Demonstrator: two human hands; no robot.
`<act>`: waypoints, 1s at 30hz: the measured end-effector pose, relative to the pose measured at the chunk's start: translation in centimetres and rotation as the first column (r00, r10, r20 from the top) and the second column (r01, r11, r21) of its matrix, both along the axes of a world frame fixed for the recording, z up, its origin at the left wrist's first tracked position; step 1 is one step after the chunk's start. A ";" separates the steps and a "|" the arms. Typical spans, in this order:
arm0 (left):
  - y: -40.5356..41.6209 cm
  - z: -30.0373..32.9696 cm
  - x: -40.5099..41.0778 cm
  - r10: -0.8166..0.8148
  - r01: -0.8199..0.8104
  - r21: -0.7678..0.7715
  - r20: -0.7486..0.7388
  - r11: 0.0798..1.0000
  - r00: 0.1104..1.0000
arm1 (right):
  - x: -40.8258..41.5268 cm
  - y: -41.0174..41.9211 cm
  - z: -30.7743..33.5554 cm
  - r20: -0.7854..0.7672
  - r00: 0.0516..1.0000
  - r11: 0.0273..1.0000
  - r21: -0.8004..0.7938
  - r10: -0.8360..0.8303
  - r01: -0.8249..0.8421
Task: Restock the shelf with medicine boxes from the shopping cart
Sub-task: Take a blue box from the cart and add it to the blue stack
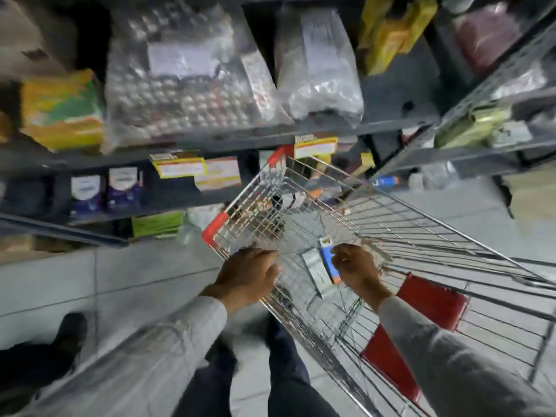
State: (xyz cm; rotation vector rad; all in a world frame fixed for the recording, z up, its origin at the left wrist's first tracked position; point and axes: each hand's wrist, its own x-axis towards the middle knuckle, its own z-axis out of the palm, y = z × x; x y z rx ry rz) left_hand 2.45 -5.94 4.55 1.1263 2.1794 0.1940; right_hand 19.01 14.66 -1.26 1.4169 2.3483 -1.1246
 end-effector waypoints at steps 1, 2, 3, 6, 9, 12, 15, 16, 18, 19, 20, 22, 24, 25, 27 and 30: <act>0.4 -1.1 0.3 -0.019 0.018 -0.027 -0.032 0.999 0.999 | 0.9 0.2 -1.8 0.074 0.997 1.000 -0.005 -0.014 0.014; 0.8 -1.9 0.5 -0.023 0.020 -0.042 -0.060 0.999 0.998 | 1.7 0.5 -3.4 0.126 0.991 0.999 -0.007 -0.038 0.039; 1.0 -2.4 0.7 -0.015 0.011 -0.047 -0.082 0.999 0.996 | 2.4 0.7 -4.9 0.159 0.985 0.998 -0.001 -0.061 0.062; 1.2 -3.2 0.9 0.033 -0.033 0.000 -0.151 0.999 0.988 | 3.7 0.8 -8.6 0.188 0.980 0.997 0.040 -0.071 0.065; 1.4 -3.3 0.8 0.050 -0.049 0.011 -0.180 0.999 0.982 | 4.1 0.9 -11.5 0.176 0.981 0.995 0.072 -0.083 0.071; 1.5 -3.1 0.7 0.045 -0.046 0.000 -0.196 0.999 0.980 | 3.9 1.2 -13.2 0.184 0.982 0.996 0.084 -0.049 0.034; 1.6 -3.3 0.6 0.044 -0.044 0.000 -0.207 0.999 0.977 | 3.9 1.0 -14.8 0.195 0.981 0.993 0.112 0.003 -0.025; 1.6 -3.4 0.7 0.047 -0.048 0.000 -0.217 0.999 0.975 | 4.0 0.8 -15.2 0.202 0.979 0.992 0.124 0.011 -0.036; 1.5 -3.6 0.7 0.053 -0.055 0.000 -0.240 0.998 0.969 | 4.1 0.6 -15.9 0.202 0.979 0.991 0.129 0.010 -0.037; 1.4 -3.7 0.7 0.055 -0.056 0.002 -0.245 0.998 0.968 | 4.1 0.5 -16.1 0.202 0.979 0.991 0.127 0.003 -0.029; 1.4 -3.7 0.7 0.054 -0.055 0.004 -0.247 0.998 0.968 | 4.2 0.5 -16.2 0.203 0.979 0.991 0.131 -0.006 -0.021; 1.4 -3.5 0.8 0.059 -0.058 0.012 -0.245 0.998 0.968 | 4.4 0.5 -16.3 0.202 0.979 0.989 0.148 -0.008 -0.022; 1.4 -3.5 0.9 0.075 -0.069 0.033 -0.245 0.997 0.967 | 4.4 0.5 -15.8 0.217 0.976 0.987 0.156 0.006 -0.041; 1.5 -3.4 0.9 0.085 -0.076 0.043 -0.247 0.996 0.965 | 4.5 0.6 -15.3 0.226 0.974 0.985 0.163 0.010 -0.048; 1.4 -3.5 1.0 0.096 -0.085 0.055 -0.254 0.995 0.962 | 4.6 0.6 -14.0 0.218 0.976 0.978 0.200 0.009 -0.053; 1.3 -3.3 1.3 0.101 -0.084 0.085 -0.228 0.993 0.968 | 4.8 0.5 -10.3 0.135 0.991 0.961 0.271 0.010 -0.047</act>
